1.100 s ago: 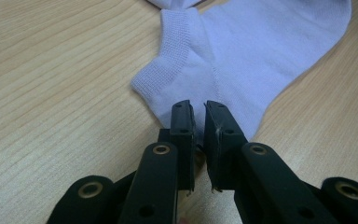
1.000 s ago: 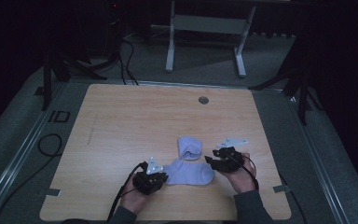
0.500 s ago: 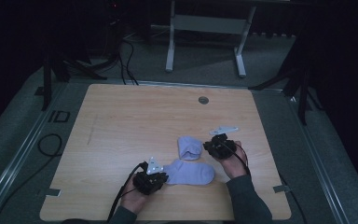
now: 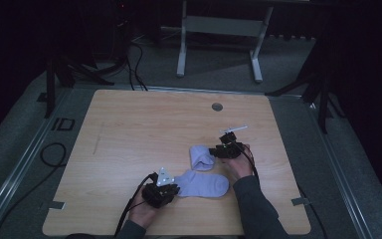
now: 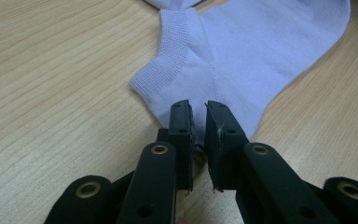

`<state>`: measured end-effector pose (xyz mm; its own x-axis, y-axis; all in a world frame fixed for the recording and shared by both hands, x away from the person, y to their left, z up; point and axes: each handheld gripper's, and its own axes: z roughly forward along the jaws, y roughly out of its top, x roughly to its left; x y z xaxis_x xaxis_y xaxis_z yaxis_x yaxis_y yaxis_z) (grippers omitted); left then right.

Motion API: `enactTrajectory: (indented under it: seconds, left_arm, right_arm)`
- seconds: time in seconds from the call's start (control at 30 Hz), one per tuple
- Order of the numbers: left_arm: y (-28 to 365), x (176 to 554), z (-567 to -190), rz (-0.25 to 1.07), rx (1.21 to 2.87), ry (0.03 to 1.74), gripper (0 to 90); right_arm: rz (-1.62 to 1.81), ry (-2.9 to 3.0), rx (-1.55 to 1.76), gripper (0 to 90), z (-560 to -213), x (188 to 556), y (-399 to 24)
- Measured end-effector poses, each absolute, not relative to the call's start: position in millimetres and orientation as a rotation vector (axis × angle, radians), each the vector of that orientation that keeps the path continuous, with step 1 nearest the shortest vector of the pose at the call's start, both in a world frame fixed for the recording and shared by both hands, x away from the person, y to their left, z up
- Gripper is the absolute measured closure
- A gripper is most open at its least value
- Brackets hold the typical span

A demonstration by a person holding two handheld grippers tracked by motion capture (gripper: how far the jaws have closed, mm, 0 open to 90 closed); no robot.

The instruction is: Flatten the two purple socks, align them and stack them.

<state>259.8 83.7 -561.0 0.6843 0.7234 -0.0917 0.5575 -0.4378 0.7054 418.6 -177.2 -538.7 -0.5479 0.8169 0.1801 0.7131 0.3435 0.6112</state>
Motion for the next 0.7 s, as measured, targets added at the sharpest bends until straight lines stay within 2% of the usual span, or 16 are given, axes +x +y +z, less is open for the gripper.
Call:
enactTrajectory:
  seconds: [0.17,0.3,0.4,0.7]
  left_arm:
    - [84,260,-561,0.289,2.157,0.977,81.2]
    - [84,260,-561,0.291,2.156,0.977,81.1]
    - [84,260,-561,0.29,2.156,0.977,81.1]
    - [83,260,-561,0.29,2.155,0.976,81.1]
  right_arm:
    - [0.989,2.45,1.432,56.3,-543,422,-177]
    - [1.01,2.467,1.427,76.3,-543,422,-176]
    - [1.011,2.456,1.406,84.2,-539,419,-174]
    - [1.055,2.409,1.345,86.4,-521,409,-176]
